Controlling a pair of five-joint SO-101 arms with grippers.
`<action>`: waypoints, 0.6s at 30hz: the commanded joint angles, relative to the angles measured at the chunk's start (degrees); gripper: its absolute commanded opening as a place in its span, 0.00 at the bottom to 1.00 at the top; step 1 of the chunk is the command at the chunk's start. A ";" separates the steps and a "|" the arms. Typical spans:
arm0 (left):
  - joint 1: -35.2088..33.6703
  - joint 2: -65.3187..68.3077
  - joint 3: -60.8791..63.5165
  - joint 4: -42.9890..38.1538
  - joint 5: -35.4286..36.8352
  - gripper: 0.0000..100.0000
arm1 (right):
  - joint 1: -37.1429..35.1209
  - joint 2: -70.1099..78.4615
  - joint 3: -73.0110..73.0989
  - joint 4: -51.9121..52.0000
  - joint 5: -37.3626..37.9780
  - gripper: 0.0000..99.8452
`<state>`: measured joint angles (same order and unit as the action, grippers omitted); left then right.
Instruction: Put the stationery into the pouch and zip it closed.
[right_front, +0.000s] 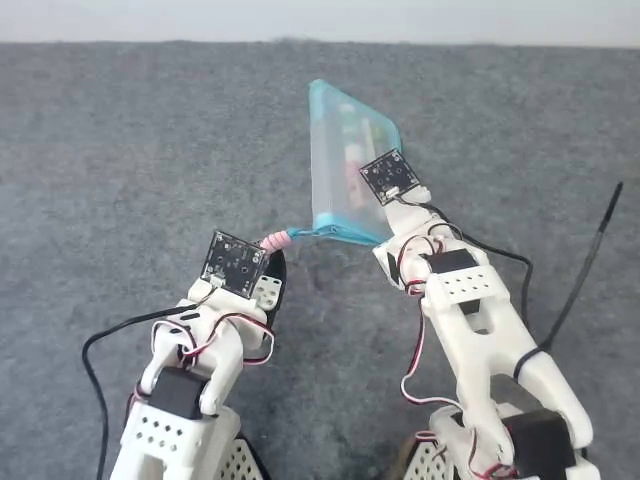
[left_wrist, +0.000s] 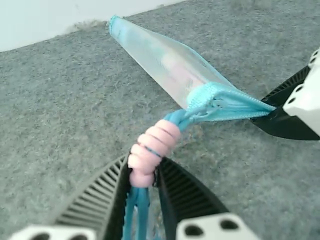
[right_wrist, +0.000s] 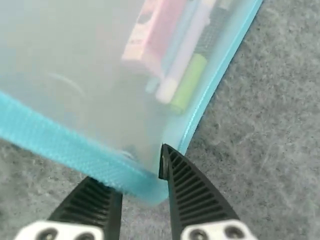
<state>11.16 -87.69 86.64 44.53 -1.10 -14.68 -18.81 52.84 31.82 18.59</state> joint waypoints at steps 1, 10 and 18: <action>-1.93 -0.09 -1.01 -2.29 0.70 0.01 | 3.91 1.01 -1.14 -0.66 -1.93 0.01; -6.86 -0.09 -1.36 -3.16 0.70 0.01 | 8.57 1.01 -2.73 -0.66 -4.31 0.01; -7.38 -0.09 -1.27 -3.60 0.79 0.01 | 12.09 1.54 -2.90 -2.59 -4.84 0.01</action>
<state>8.00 -87.69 86.64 43.47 -1.10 -10.02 -18.81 51.96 30.51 15.60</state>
